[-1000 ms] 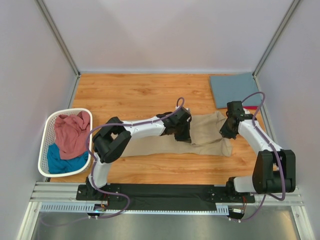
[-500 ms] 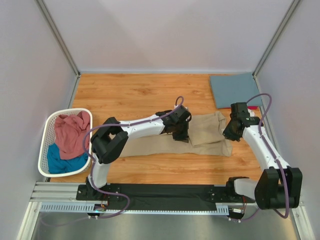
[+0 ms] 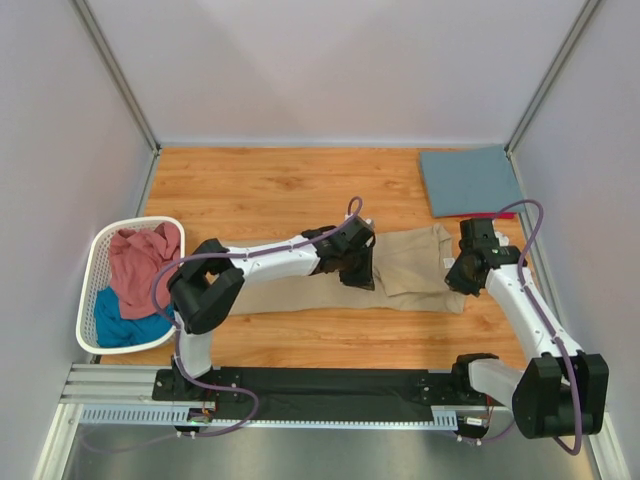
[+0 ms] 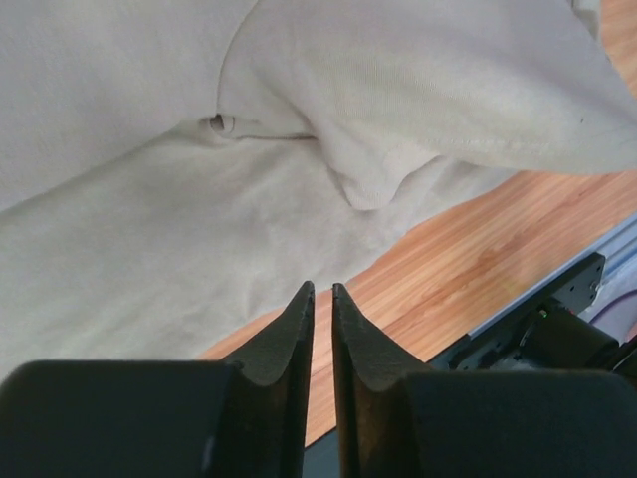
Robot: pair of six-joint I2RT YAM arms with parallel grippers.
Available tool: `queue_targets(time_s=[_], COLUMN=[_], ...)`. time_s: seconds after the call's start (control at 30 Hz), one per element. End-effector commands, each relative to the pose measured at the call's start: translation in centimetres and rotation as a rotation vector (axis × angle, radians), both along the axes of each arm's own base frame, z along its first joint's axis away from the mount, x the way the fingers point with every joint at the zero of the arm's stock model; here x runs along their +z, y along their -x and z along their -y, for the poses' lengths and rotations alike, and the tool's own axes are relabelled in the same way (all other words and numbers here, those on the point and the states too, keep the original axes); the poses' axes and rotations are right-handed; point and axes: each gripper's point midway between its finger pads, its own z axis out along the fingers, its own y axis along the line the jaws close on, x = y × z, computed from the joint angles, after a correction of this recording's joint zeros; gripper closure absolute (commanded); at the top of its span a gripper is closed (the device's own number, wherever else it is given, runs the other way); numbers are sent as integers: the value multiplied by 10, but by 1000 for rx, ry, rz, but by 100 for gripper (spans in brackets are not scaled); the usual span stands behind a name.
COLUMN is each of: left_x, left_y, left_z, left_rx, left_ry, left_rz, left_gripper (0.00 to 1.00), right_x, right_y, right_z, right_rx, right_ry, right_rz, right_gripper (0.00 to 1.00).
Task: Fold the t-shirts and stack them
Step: Fold the tshirt
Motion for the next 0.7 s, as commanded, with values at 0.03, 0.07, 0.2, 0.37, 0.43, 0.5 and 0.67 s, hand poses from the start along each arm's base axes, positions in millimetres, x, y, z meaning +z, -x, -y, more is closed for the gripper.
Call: queue_targets(time_s=[0.03,0.07,0.2,0.37,0.43,0.5,0.67], left_x=[18,17,7,2,-9,-15,-21], left_y=[8,9,10,4,3,1,-4], left_z=[20,24,38,49,47,45,51], left_rx=[-82,-90,-123,-113,-106,-88,-82], left_ry=[123,133,177,174,143,130,131], left_rz=[56,62,54,62,49,48,53], left_gripper=[78,75,65,63,63,63,63], right_x=[1,1,-2,-3,-3,-2,-2], right_y=[-9,-9,-13,-15,-16,-17,-18], right_z=[-2,-3,-5,-6,-7,-7,-7], right_rx=[-12,-11,-5,-1,3,2,6], right_ry=[-11,-13,-23,-25,-27,-29,-33], right_rz=[42,42,45,48,50,55,60], right_gripper=[100,100,100,100,100,100,100])
